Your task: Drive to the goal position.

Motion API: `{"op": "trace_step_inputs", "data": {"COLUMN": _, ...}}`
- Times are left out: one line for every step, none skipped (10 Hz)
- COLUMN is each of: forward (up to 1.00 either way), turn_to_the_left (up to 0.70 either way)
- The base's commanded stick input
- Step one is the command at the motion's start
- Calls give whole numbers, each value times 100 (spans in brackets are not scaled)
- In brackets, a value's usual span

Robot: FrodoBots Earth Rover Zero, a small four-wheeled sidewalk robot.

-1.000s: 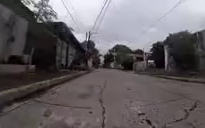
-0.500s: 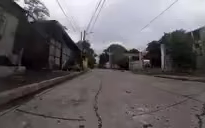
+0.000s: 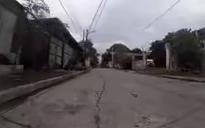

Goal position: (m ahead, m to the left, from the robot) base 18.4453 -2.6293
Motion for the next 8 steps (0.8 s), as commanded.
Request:
{"op": "trace_step_inputs", "data": {"forward": 70, "turn_to_the_left": -4}}
{"op": "trace_step_inputs", "data": {"forward": 70, "turn_to_the_left": -20}}
{"op": "trace_step_inputs", "data": {"forward": 70, "turn_to_the_left": -35}}
{"op": "trace_step_inputs", "data": {"forward": 70, "turn_to_the_left": -35}}
{"op": "trace_step_inputs", "data": {"forward": 70, "turn_to_the_left": -35}}
{"op": "trace_step_inputs", "data": {"forward": 70, "turn_to_the_left": -28}}
{"op": "trace_step_inputs", "data": {"forward": 70, "turn_to_the_left": 0}}
{"op": "trace_step_inputs", "data": {"forward": 70, "turn_to_the_left": 0}}
